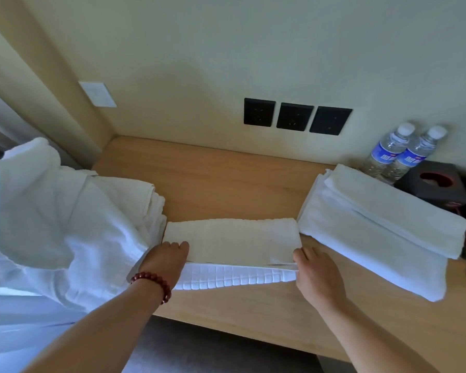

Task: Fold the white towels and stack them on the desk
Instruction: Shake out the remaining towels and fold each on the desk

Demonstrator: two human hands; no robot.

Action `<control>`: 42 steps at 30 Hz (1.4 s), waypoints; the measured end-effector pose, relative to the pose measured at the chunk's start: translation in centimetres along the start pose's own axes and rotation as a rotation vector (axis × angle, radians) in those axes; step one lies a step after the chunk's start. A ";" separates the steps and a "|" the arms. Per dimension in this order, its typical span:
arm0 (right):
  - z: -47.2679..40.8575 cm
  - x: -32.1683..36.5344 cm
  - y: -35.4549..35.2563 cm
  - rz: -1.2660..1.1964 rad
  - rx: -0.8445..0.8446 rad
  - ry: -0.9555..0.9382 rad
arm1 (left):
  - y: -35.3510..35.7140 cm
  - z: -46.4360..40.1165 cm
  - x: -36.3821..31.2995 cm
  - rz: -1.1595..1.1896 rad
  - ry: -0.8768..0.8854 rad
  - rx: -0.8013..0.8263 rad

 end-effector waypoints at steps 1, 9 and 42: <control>0.4 0.3 0.2 -0.001 0.006 -0.010 | -0.1 0.3 -0.1 0.006 0.003 0.002; 1.8 0.7 0.5 -0.009 0.067 -0.027 | 2.0 3.9 -0.1 0.131 0.052 -0.128; 1.2 7.6 4.7 -0.189 0.354 -0.182 | 9.3 10.6 -3.4 0.345 -0.336 -0.312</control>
Point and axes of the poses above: each hand's wrist, its own z-axis away from the middle knuckle, its own y-axis out of the palm, x = y × z, the point moved 3 cm from there along -z, towards the middle knuckle, and after that the axes turned 12 degrees about -x, right-handed, at the moved point
